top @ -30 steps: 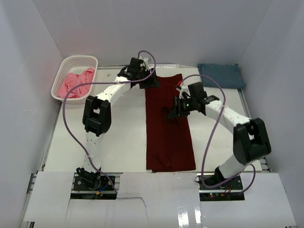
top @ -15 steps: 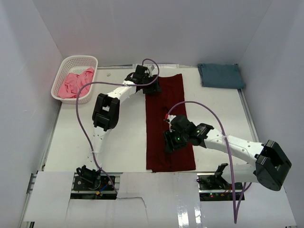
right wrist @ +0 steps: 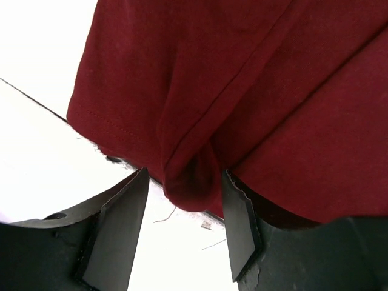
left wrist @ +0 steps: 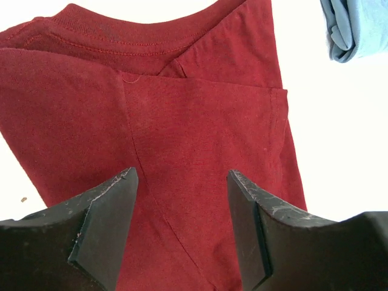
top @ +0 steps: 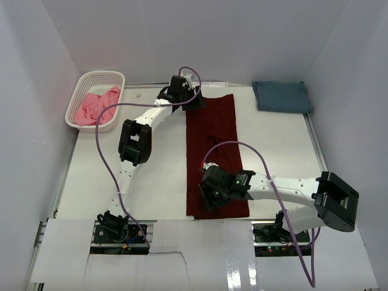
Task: Fold and stack the t-shirts
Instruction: Rotate the tshirt 90 degrees
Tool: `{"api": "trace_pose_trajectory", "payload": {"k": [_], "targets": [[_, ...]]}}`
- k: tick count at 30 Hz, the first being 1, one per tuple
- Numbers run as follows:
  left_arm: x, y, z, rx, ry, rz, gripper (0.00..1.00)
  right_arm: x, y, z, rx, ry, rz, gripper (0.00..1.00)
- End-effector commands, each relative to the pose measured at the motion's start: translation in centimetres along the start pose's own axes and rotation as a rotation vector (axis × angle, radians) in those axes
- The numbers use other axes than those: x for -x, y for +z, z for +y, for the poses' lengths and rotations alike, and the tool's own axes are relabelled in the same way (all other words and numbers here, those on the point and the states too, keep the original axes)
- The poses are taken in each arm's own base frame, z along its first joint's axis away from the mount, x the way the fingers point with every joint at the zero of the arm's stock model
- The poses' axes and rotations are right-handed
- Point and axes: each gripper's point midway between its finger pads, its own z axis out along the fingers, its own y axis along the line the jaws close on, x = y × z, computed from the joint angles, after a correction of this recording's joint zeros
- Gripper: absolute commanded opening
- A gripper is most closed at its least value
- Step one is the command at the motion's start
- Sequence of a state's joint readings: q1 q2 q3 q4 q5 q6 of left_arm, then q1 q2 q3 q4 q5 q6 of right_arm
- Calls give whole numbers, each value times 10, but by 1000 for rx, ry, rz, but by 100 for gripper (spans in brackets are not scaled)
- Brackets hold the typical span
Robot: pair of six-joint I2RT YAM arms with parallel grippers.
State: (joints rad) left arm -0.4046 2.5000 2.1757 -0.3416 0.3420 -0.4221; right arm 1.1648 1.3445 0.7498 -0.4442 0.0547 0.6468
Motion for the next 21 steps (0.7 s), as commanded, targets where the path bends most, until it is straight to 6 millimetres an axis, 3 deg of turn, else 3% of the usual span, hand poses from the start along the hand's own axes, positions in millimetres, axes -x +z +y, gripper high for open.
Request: {"api": "trace_pose_trajectory", "payload": {"k": [1, 21], "targets": [[4, 3, 0, -14, -2, -9, 72, 13, 2, 6, -12, 26, -51, 57], [0, 4, 4, -18, 1, 3, 72, 25, -10, 18, -151, -88, -75, 57]]}}
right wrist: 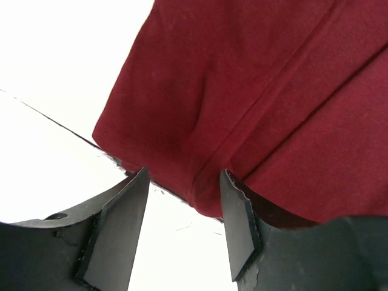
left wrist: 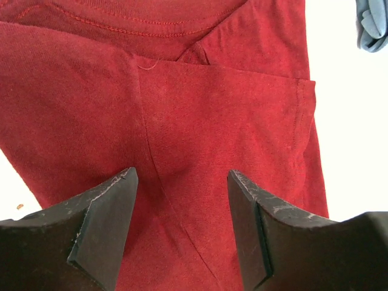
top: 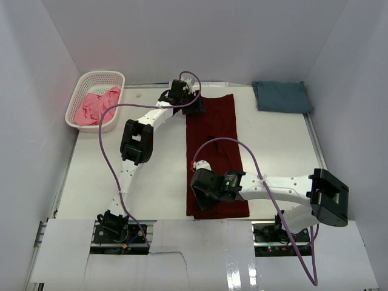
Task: Fold and stack the t-shirts
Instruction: Rotate the tshirt 90 degrees
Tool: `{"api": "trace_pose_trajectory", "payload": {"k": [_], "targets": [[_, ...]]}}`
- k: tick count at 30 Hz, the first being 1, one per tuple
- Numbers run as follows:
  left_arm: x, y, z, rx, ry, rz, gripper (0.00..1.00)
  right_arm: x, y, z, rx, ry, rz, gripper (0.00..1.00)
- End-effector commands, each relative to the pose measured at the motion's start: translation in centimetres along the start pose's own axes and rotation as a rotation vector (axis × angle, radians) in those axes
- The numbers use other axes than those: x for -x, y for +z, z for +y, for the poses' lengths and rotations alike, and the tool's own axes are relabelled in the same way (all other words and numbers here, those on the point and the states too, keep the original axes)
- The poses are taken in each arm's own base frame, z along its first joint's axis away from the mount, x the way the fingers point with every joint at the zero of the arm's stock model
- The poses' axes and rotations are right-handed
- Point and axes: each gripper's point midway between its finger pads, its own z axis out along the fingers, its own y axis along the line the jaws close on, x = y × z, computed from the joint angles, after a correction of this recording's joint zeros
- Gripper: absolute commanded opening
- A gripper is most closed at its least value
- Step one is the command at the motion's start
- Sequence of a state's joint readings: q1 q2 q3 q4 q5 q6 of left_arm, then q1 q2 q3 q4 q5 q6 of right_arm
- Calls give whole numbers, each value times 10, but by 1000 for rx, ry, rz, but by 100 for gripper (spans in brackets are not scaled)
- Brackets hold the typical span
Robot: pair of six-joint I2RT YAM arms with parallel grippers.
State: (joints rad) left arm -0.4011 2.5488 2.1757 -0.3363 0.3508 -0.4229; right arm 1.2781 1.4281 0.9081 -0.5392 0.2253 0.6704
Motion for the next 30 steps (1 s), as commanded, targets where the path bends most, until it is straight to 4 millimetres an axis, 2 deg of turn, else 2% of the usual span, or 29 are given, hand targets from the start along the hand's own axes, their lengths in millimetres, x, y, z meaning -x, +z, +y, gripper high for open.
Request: {"api": "trace_pose_trajectory", "payload": {"k": [1, 4, 7, 19, 22, 23, 24, 30], "targets": [[20, -12, -12, -29, 19, -36, 72, 4, -3, -4, -52, -7, -6, 56], [20, -12, -12, -28, 20, -35, 72, 0, -1, -5, -62, -11, 11, 54], [20, -13, -13, -29, 21, -36, 72, -5, 2, -5, -71, -10, 32, 44], [19, -11, -9, -30, 13, -32, 72, -20, 13, 0, -65, -10, 88, 38], [20, -11, -8, -31, 10, -32, 72, -21, 14, 4, -45, -10, 91, 27], [19, -11, -7, -30, 10, -31, 72, -21, 14, 5, -37, -9, 90, 15], [19, -10, -7, -29, 9, -30, 72, -20, 13, 6, -33, -9, 88, 9], [18, -8, -6, -35, 0, -28, 72, -12, 9, 17, 32, -3, 51, 8]]}}
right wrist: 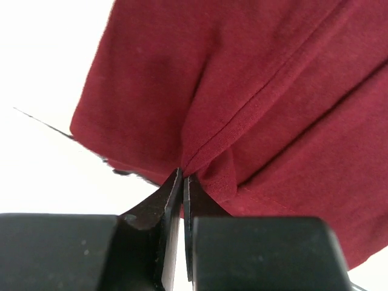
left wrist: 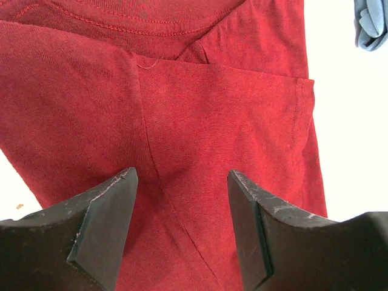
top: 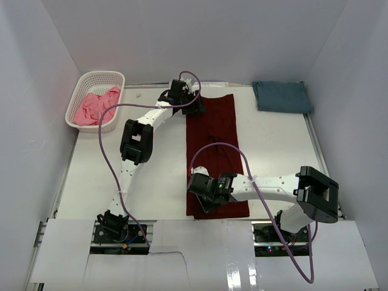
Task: Fold and stack the t-shirts
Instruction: Rotate the tshirt 90 degrees
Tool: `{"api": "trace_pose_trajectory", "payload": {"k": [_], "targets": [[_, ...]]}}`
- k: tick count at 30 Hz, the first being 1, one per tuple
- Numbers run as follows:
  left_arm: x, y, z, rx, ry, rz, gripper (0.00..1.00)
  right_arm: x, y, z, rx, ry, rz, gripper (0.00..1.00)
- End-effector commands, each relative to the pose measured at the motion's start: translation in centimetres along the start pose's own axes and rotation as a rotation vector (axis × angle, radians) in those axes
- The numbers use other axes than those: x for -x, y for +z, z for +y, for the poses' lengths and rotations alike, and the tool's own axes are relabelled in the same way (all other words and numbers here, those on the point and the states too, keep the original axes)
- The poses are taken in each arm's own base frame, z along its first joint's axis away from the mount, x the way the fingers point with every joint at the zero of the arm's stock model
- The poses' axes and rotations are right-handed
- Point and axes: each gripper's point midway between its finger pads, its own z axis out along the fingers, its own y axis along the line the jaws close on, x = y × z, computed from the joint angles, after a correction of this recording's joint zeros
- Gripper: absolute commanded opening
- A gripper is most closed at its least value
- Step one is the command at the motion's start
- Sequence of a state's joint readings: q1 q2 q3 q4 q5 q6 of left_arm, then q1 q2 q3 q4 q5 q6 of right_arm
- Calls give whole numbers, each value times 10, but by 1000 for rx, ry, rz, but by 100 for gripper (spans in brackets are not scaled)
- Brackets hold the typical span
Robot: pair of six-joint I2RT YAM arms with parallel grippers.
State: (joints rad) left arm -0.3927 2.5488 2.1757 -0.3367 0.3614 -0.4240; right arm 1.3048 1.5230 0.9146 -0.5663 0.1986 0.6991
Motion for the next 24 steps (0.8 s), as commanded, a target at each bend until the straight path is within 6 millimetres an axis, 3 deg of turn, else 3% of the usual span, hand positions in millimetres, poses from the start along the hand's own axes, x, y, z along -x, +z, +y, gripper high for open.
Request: {"api": "trace_pose_trajectory", "payload": {"k": [1, 5, 6, 8, 12, 15, 16, 19, 20, 21, 24], "targets": [[16, -6, -8, -29, 5, -26, 72, 18, -16, 20, 99, 10, -80, 8], [15, -6, -7, -29, 0, -25, 72, 34, -36, 48, 296, 58, -175, 8], [17, -6, -8, -32, 3, -27, 72, 29, -35, 46, 314, 72, -176, 8], [17, -7, -8, -32, 2, -28, 72, 37, -49, 50, 396, 129, -224, 8], [20, -9, -9, -33, 5, -33, 72, 27, -54, 39, 524, 269, -229, 8], [20, -9, -9, -34, 5, -34, 72, 31, -67, 49, 704, 392, -249, 8], [20, -9, -9, -32, 5, -33, 72, 17, -59, 40, 723, 429, -218, 8], [19, -9, -9, -33, 3, -29, 72, 10, -54, 33, 765, 519, -212, 8], [19, -9, -8, -32, 5, -30, 72, 10, -54, 32, 781, 536, -216, 8], [18, -9, -8, -31, 4, -29, 72, 22, -69, 37, 861, 560, -266, 8], [18, -10, -8, -29, 8, -28, 72, 24, -70, 33, 873, 584, -270, 8]]}}
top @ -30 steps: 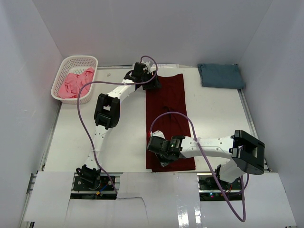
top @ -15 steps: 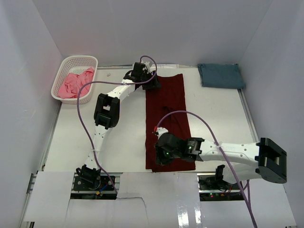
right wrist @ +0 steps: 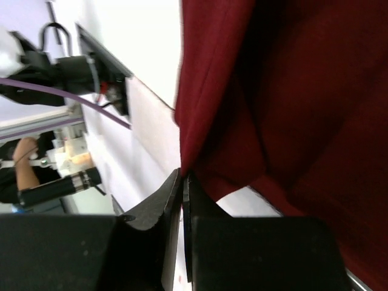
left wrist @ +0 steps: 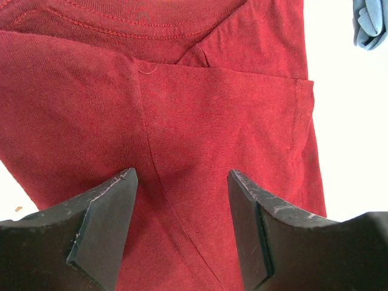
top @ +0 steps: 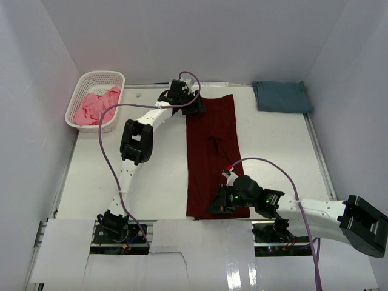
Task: Fold and stack the t-shirts
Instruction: Rotate the tshirt 90 degrees
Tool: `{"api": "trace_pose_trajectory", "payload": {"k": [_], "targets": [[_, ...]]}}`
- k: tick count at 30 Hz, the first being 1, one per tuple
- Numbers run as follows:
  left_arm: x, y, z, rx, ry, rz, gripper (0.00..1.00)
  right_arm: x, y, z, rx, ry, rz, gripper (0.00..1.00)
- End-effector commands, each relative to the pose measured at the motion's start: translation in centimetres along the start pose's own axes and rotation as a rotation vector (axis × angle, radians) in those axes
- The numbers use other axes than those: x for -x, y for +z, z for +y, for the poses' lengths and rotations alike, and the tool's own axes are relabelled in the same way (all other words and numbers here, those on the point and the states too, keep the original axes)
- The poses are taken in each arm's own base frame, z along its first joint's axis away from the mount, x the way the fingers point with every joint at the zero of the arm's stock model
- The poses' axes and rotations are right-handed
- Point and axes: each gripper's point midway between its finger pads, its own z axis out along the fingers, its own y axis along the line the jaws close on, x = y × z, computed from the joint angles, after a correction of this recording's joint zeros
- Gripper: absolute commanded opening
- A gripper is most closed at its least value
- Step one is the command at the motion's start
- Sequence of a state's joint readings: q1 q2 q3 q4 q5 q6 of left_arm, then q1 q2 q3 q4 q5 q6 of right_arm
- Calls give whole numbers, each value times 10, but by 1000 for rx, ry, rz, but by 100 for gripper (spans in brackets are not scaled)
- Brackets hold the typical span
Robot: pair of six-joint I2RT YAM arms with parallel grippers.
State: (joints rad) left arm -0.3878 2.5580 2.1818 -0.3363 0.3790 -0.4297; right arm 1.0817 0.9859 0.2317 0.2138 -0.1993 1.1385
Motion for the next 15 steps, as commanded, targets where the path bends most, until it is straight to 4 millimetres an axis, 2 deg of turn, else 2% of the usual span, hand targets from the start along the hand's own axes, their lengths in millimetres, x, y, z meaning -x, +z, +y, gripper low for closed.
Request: {"api": "trace_pose_trajectory", "payload": {"k": [1, 2, 4, 7, 8, 9, 11, 12, 14, 15], "targets": [[20, -12, -10, -16, 18, -34, 72, 14, -7, 52, 185, -5, -19, 8], [21, -14, -10, -12, 19, -34, 72, 22, -8, 68, 199, -34, -29, 8], [23, -19, -11, -3, 23, -36, 72, 22, -5, 69, 181, -52, -14, 8], [35, -43, -19, 38, 18, -52, 73, 26, -1, 73, 171, -68, -15, 8], [43, -53, -15, 89, 12, -75, 73, 28, 0, 73, 162, -78, -12, 8], [50, -79, -21, 124, 5, -90, 73, 28, 3, 71, 149, -80, -4, 8], [60, -112, -25, 183, -19, -135, 73, 28, 6, 69, 136, -91, 5, 8], [67, -151, -31, 238, -42, -187, 73, 28, 8, 67, 128, -91, 11, 8], [67, -191, -47, 234, -61, -239, 73, 29, 9, 65, 123, -92, 14, 8], [56, -229, -60, 222, -67, -269, 73, 31, 10, 65, 118, -99, 12, 8]]}}
